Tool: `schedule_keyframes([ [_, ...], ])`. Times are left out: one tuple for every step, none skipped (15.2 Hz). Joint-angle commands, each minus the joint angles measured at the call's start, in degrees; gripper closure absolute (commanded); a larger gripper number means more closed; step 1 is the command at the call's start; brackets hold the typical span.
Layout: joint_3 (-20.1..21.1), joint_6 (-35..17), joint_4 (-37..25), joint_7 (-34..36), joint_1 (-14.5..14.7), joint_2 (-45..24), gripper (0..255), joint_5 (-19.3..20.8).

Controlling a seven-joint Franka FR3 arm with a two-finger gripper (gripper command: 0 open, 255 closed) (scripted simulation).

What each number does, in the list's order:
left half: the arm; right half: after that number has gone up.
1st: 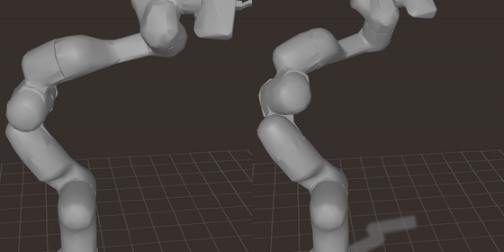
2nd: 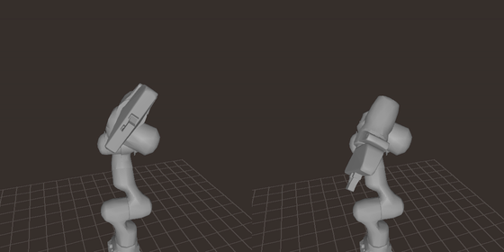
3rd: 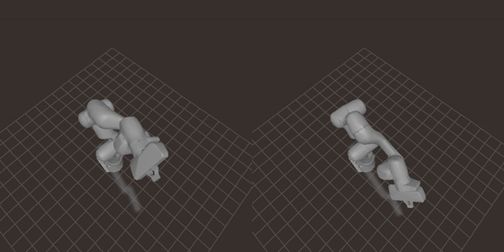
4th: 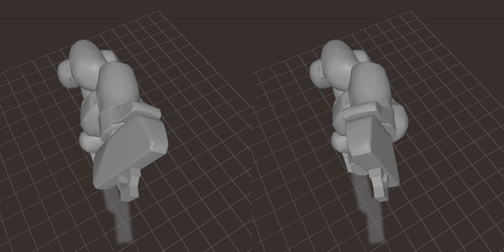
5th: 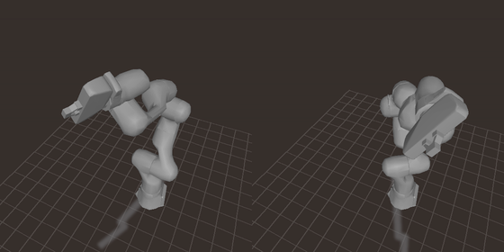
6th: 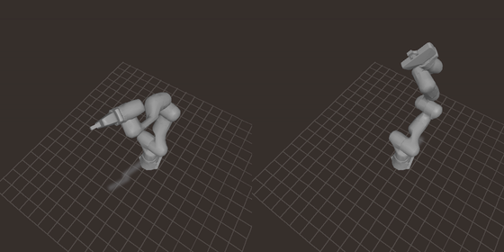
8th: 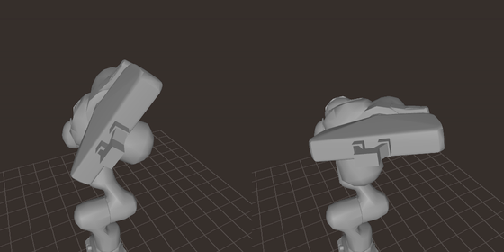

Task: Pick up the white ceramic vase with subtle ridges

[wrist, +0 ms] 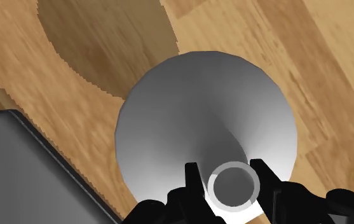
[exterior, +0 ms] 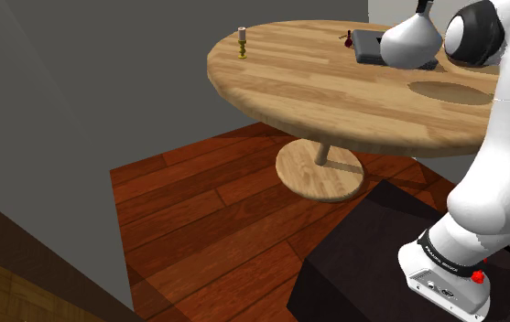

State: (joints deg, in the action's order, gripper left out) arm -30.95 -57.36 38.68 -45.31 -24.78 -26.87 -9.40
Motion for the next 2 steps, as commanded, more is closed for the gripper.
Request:
schedule_keyframes([
  [0.77,4.55,-9.00,-0.18,-3.66,-4.29,255,-2.33],
  [0.86,4.46,-8.81,-0.17,-3.62,-4.18,255,-2.21],
])
